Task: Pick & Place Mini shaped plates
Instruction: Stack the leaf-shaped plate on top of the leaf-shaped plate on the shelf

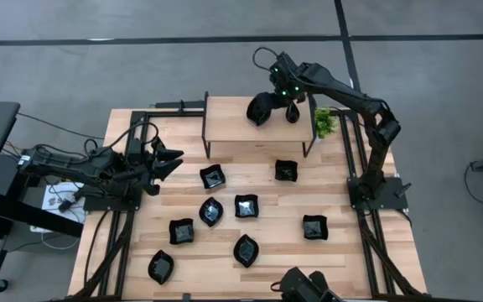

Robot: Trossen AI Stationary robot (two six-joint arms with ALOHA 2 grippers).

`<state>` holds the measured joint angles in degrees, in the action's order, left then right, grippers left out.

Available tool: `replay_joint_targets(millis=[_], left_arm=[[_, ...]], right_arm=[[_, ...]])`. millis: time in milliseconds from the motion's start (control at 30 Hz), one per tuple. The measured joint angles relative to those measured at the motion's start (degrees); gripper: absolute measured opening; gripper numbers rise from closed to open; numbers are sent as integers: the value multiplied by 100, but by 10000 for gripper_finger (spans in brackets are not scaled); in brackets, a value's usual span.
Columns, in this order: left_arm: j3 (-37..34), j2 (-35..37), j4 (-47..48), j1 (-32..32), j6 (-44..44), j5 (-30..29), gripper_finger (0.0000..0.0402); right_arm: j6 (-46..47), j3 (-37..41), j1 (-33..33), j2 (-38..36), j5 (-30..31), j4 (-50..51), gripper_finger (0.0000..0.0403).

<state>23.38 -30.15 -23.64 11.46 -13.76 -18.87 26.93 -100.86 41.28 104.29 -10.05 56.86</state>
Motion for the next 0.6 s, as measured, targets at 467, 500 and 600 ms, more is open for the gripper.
replay_joint_targets(millis=[467, 500, 600], left_arm=[[0, 0, 0, 0, 0, 2, 145], [0, -2, 0, 2, 0, 2, 145], [0, 0, 0, 2, 0, 2, 145]], right_arm=[[111, 129, 4, 2, -2, -155, 0], [115, 129, 4, 2, -21, -155, 0], [120, 129, 43, -9, -55, -120, 0]])
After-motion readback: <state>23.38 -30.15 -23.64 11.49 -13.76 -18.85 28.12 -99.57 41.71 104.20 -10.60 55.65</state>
